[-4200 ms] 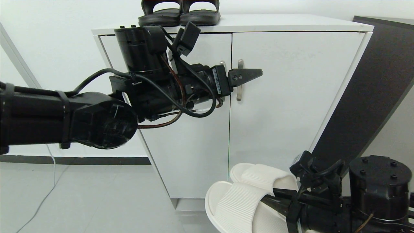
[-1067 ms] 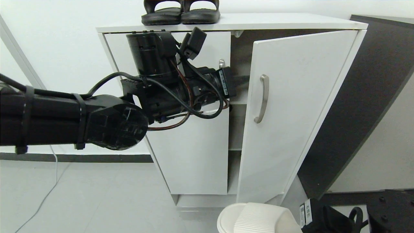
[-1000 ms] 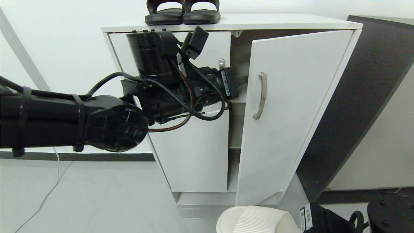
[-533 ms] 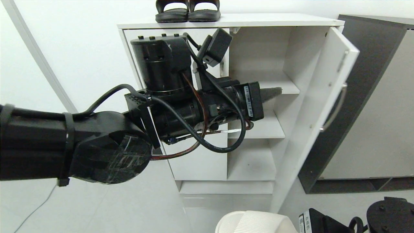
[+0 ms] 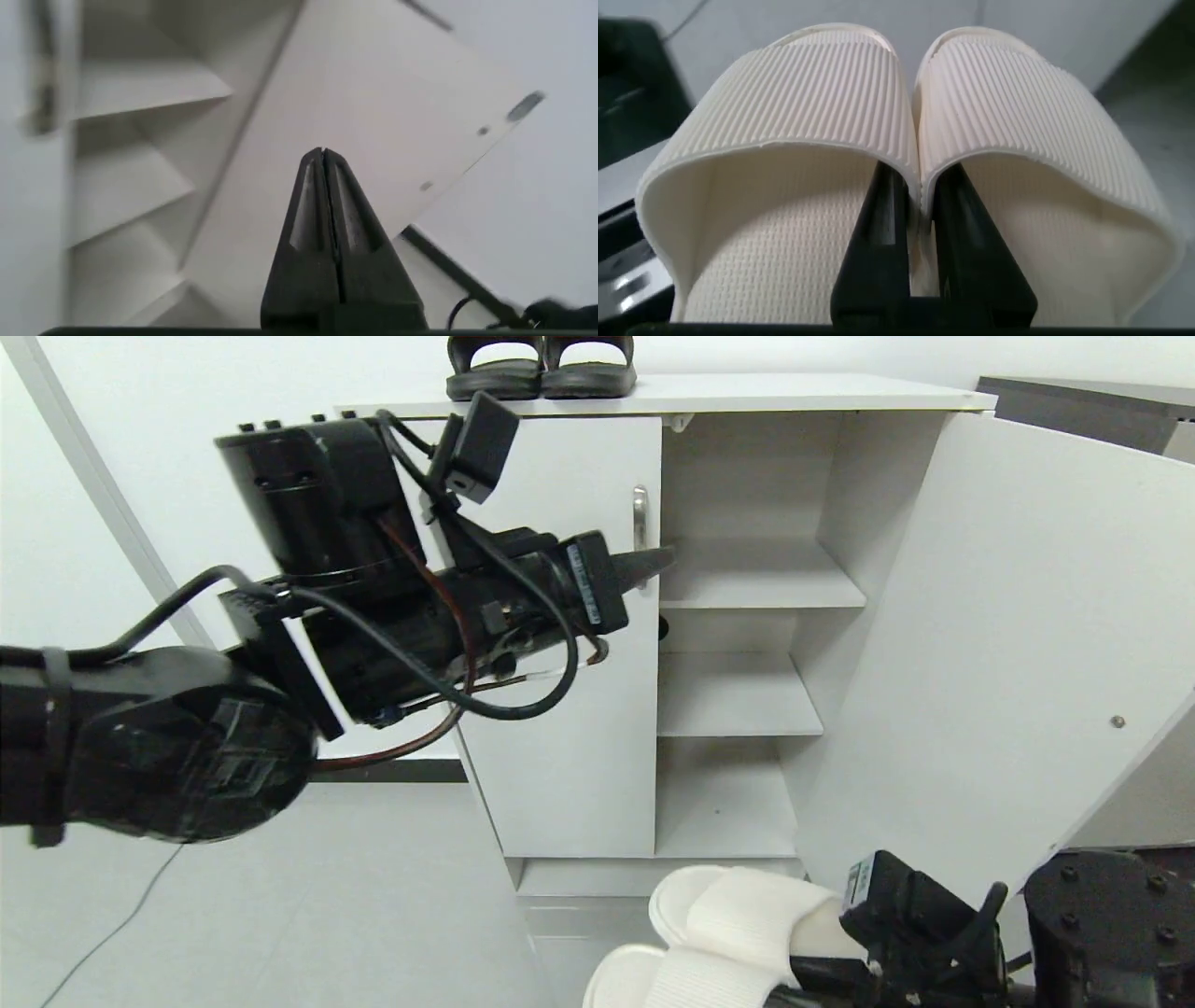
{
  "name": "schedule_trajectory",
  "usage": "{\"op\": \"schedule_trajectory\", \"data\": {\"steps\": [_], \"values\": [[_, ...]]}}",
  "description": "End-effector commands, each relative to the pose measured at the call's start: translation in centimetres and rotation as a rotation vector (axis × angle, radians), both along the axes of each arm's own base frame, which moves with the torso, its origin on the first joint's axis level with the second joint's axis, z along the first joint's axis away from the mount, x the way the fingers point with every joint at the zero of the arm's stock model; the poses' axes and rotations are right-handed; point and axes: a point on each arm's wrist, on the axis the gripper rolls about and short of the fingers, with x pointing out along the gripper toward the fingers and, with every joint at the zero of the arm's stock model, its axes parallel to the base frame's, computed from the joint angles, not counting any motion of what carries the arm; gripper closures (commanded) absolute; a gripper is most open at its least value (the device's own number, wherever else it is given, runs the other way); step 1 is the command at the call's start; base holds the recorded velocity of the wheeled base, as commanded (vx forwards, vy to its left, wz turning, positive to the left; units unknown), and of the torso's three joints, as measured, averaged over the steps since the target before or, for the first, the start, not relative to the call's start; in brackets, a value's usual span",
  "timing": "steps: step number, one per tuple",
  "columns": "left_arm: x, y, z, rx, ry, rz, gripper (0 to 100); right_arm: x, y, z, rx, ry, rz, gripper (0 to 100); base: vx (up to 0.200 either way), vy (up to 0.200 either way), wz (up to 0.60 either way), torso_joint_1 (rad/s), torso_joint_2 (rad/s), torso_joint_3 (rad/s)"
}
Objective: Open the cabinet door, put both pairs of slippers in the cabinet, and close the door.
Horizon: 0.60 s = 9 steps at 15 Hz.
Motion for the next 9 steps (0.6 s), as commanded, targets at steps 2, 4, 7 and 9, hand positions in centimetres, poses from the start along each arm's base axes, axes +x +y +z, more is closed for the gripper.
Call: {"op": "schedule_trajectory", "data": {"steps": [2,4,7,9], "values": [[-7.1,9.6,-0.8,0.059,-0.054,0.219,100,2.9,1.3,1.5,0.065,-0.017,-0.19,100,0.0,0.0,0.0,0.0,0.0,0.0],[-10.7,12.4,-1.9,0.073,-0.021,0.375,100,3.9,2.2,1.8,0.096,-0.01,-0.291,100,0.0,0.0,0.0,0.0,0.0,0.0],[-18.4,17.1,-3.1,0.073,0.024,0.722,100,5.9,3.3,1.5,0.077,-0.042,-0.436,100,0.0,0.0,0.0,0.0,0.0,0.0],[-23.6,19.2,-6.0,0.241,0.082,0.986,100,7.4,4.3,1.4,0.081,-0.064,-0.556,100,0.0,0.0,0.0,0.0,0.0,0.0]]}}
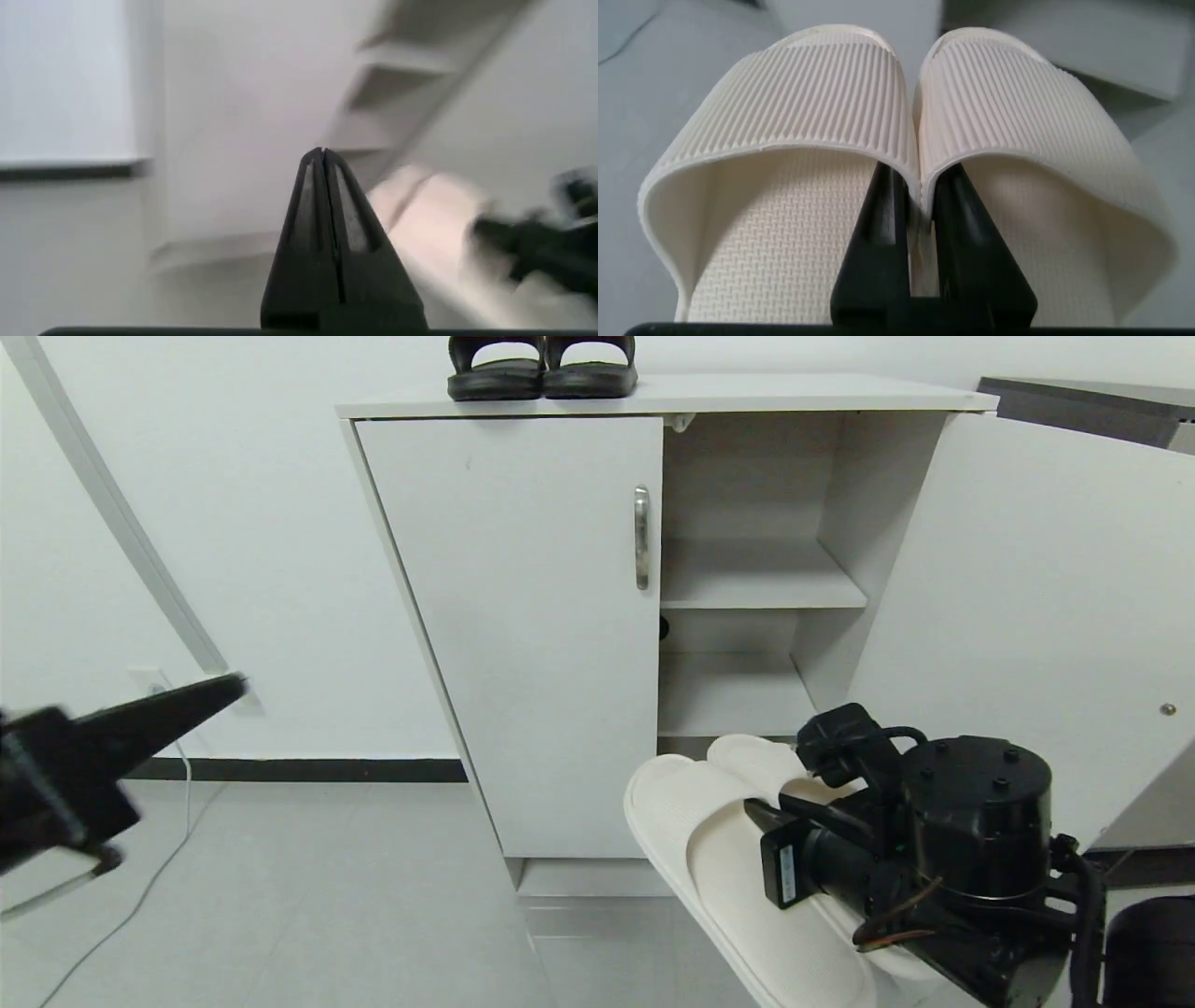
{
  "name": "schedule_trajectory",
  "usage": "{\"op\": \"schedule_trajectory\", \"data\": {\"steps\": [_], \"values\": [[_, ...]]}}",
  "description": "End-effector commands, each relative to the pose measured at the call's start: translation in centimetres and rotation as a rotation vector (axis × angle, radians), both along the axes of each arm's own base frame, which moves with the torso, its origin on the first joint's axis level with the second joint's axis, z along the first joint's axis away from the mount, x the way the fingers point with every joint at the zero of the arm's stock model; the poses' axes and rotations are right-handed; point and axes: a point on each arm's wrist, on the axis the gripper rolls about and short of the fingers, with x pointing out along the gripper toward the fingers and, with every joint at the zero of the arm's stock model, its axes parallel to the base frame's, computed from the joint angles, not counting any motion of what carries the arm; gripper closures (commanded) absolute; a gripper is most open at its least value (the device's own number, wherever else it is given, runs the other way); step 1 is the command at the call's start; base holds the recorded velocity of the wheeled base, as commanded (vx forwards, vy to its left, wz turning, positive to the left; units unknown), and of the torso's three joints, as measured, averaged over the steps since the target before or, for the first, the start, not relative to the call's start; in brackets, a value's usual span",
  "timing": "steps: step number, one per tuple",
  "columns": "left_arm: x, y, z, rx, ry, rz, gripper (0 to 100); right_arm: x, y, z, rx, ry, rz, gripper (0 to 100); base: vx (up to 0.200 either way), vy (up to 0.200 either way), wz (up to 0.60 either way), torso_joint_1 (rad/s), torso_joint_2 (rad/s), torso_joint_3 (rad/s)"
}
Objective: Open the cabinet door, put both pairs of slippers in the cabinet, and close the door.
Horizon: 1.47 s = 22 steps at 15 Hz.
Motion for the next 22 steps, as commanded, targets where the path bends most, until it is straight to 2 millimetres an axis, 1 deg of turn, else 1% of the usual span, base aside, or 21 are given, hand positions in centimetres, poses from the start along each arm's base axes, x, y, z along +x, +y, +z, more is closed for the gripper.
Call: {"op": "schedule_trajectory", "data": {"steps": [1,2,4,5,6,7,8,9,10,11,12,17,19,20,22], "values": [[-9.5,3.9,-4.5,0.15,0.006,0.38,100,1.3,1.1,-1.0,-0.01,0.017,-0.039,100,0.0,0.0,0.0,0.0,0.0,0.0],[-11.2,4.1,-6.8,0.226,-0.012,0.467,100,1.7,0.9,-1.4,-0.02,0.028,-0.063,100,0.0,0.0,0.0,0.0,0.0,0.0],[-12.9,3.8,-9.8,0.228,-0.038,0.596,100,1.8,1.0,-1.8,-0.028,0.036,-0.061,100,0.0,0.0,0.0,0.0,0.0,0.0],[-13.4,3.7,-11.5,0.236,-0.051,0.601,100,1.8,1.1,-1.7,-0.028,0.035,-0.061,100,0.0,0.0,0.0,0.0,0.0,0.0],[-13.6,3.6,-13.2,0.244,-0.065,0.559,100,1.7,1.1,-1.8,-0.029,0.037,-0.058,100,0.0,0.0,0.0,0.0,0.0,0.0],[-12.9,3.6,-14.2,0.243,-0.052,0.529,100,1.8,1.1,-1.9,-0.03,0.039,-0.059,100,0.0,0.0,0.0,0.0,0.0,0.0],[-12.5,3.5,-14.8,0.233,-0.089,0.504,100,1.8,1.1,-1.9,-0.03,0.039,-0.059,100,0.0,0.0,0.0,0.0,0.0,0.0],[-12.1,3.4,-15.7,0.232,-0.116,0.435,100,1.8,1.1,-1.8,-0.027,0.036,-0.059,100,0.0,0.0,0.0,0.0,0.0,0.0],[-11.8,3.2,-16.6,0.234,-0.127,0.323,100,1.7,1.1,-1.8,-0.029,0.036,-0.06,100,0.0,0.0,0.0,0.0,0.0,0.0],[-12.0,3.2,-17.2,0.231,-0.105,0.266,100,1.7,1.1,-1.8,-0.027,0.036,-0.059,100,0.0,0.0,0.0,0.0,0.0,0.0],[-12.4,3.3,-18.2,0.247,-0.071,0.231,100,1.7,1.1,-1.9,-0.029,0.038,-0.059,100,0.0,0.0,0.0,0.0,0.0,0.0],[-12.4,3.3,-18.1,0.241,-0.073,0.231,100,2.1,1.6,-2.2,-0.024,0.033,-0.058,100,0.0,0.0,0.0,0.0,0.0,0.0],[-12.4,3.3,-18.1,0.214,-0.068,0.237,100,2.9,2.5,-2.2,-0.003,0.005,-0.082,100,0.0,0.0,0.0,0.0,0.0,0.0],[-12.4,3.3,-18.1,0.211,-0.068,0.238,100,4.0,3.4,-2.6,-0.013,-0.015,-0.159,100,0.0,0.0,0.0,0.0,0.0,0.0],[-12.4,3.3,-18.1,0.211,-0.068,0.237,100,5.1,4.6,-3.1,-0.009,-0.03,-0.245,100,0.0,0.0,0.0,0.0,0.0,0.0]]}}
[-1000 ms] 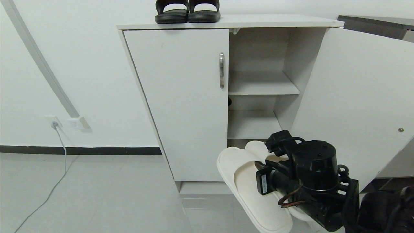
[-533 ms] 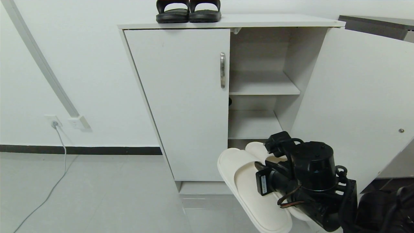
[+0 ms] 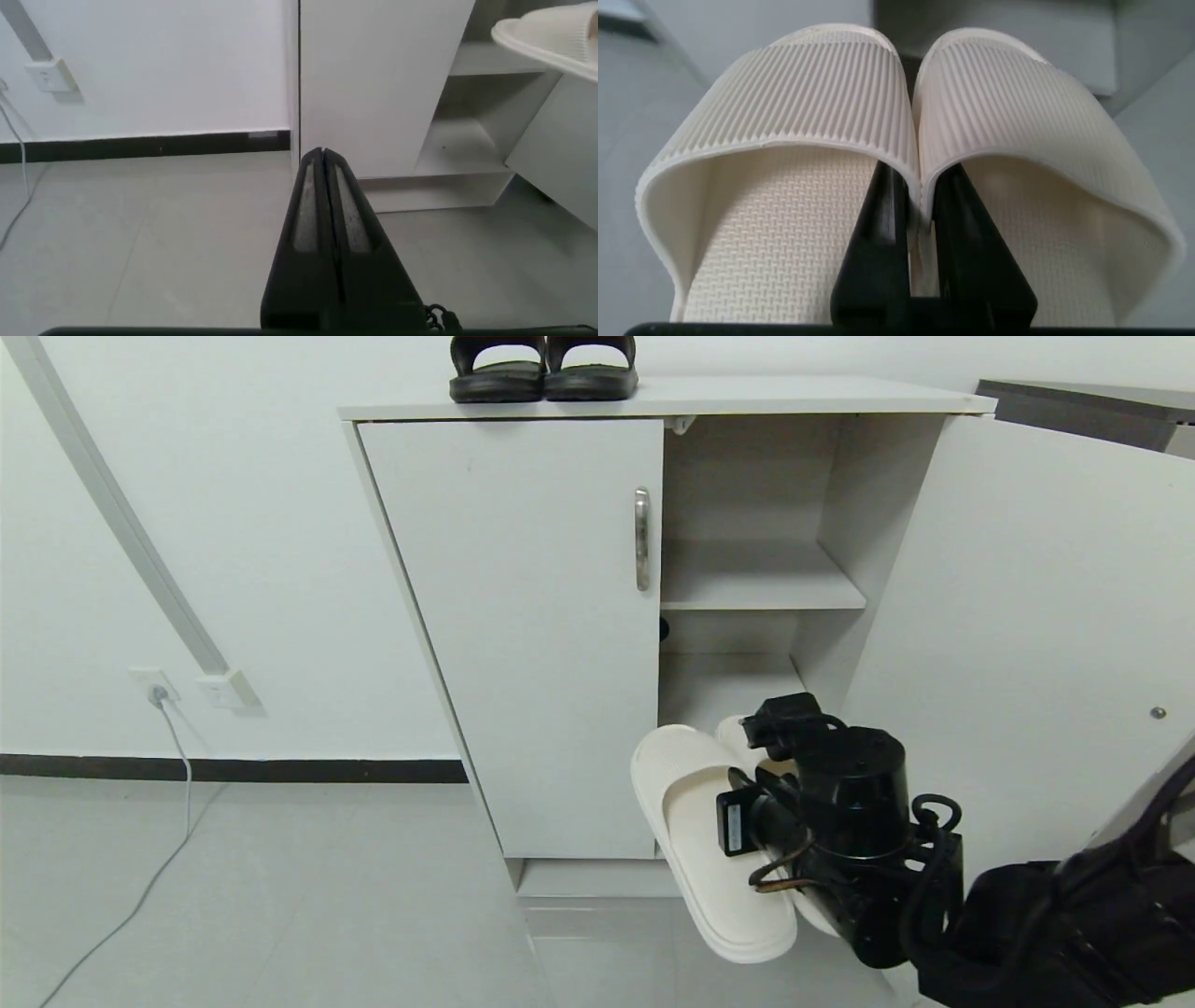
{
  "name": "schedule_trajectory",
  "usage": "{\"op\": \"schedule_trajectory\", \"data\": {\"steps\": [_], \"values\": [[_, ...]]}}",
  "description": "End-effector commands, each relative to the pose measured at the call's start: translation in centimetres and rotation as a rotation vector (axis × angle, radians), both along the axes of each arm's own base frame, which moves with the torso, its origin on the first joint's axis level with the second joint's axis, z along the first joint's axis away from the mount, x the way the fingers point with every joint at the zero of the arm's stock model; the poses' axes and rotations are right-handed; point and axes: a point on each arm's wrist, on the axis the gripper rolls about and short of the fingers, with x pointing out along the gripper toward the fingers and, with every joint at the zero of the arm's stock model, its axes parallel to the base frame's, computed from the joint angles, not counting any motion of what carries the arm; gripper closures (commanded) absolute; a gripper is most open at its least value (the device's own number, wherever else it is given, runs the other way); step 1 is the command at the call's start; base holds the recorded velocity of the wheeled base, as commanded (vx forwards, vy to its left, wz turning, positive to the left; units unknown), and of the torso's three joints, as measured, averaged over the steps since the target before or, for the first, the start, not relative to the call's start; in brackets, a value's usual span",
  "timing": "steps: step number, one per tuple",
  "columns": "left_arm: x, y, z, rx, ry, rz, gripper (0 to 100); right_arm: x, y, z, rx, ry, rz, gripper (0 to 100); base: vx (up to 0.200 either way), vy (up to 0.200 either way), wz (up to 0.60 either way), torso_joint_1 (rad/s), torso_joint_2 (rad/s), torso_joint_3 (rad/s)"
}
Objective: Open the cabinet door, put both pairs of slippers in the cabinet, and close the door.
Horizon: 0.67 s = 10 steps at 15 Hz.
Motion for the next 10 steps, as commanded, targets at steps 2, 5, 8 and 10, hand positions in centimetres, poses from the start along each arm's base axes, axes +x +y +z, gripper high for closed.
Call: {"op": "schedule_trajectory", "data": {"steps": [2,5,8,10], "values": [[0.0,0.0,0.0,0.001,0.002,-0.001,100,1.5,2.4,-1.7,0.014,0.006,-0.055,100,0.0,0.0,0.0,0.0,0.0,0.0],[0.0,0.0,0.0,0.001,0.002,-0.001,100,1.4,2.5,-1.9,0.009,0.008,-0.057,100,0.0,-0.133,0.0,0.005,0.0,0.003],[0.0,0.0,0.0,0.001,0.002,0.001,100,1.5,2.5,-2.2,-0.003,0.01,-0.079,100,0.0,-0.2,0.0,0.004,0.01,0.001],[0.0,0.0,0.0,0.0,0.002,0.001,100,1.8,2.4,-2.7,-0.013,0.018,-0.093,100,0.0,-0.1,0.0,-0.001,0.0,0.004]]}}
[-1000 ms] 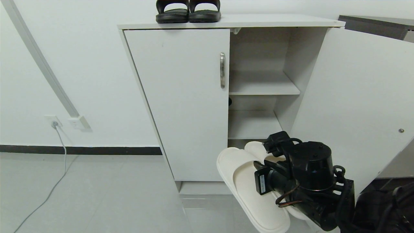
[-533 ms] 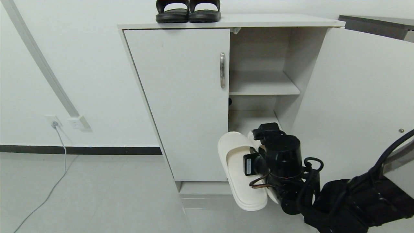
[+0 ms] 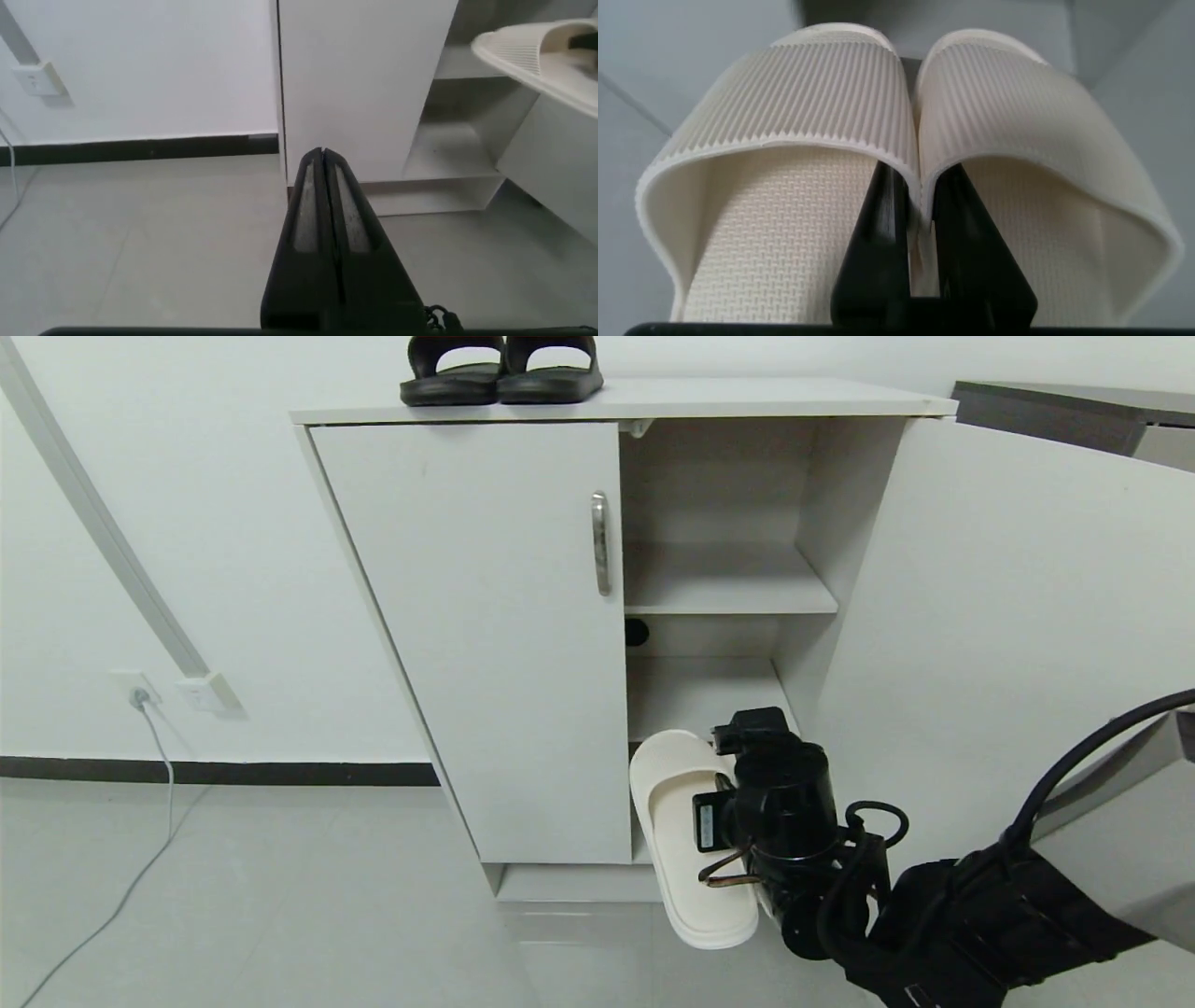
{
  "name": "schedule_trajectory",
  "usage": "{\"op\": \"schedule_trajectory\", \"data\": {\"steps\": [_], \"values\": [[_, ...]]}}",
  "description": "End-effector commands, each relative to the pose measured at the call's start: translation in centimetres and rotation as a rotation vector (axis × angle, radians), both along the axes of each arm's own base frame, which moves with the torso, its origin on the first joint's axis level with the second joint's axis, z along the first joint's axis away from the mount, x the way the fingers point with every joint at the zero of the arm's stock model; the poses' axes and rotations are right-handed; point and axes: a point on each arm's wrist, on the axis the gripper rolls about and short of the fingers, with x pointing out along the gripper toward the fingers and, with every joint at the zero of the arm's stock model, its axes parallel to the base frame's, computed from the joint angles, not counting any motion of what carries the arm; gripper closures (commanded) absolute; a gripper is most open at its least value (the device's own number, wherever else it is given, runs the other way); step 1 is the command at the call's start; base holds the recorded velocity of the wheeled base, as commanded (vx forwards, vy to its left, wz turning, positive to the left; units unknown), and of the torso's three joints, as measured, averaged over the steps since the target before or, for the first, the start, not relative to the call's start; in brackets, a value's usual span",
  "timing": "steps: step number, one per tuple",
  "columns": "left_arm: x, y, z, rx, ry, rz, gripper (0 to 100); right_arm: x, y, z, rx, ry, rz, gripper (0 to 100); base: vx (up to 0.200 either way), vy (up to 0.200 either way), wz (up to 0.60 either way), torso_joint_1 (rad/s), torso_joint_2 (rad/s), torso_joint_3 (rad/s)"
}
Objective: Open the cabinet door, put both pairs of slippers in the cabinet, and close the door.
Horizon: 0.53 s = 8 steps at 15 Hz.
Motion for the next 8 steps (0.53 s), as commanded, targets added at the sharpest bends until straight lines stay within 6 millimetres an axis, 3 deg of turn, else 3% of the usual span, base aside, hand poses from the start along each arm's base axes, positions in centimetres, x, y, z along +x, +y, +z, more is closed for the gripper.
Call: {"op": "schedule_trajectory", "data": {"steps": [1,8], "values": [[0.0,0.0,0.0,0.0,0.002,-0.001,100,0.5,-0.2,-0.9,-0.018,0.015,-0.017,100,0.0,0.0,0.0,0.0,0.0,0.0],[0.0,0.0,0.0,0.0,0.002,-0.001,100,3.2,1.2,-4.2,-0.006,0.002,-0.044,100,0.0,0.0,0.0,0.0,0.0,0.0]]}}
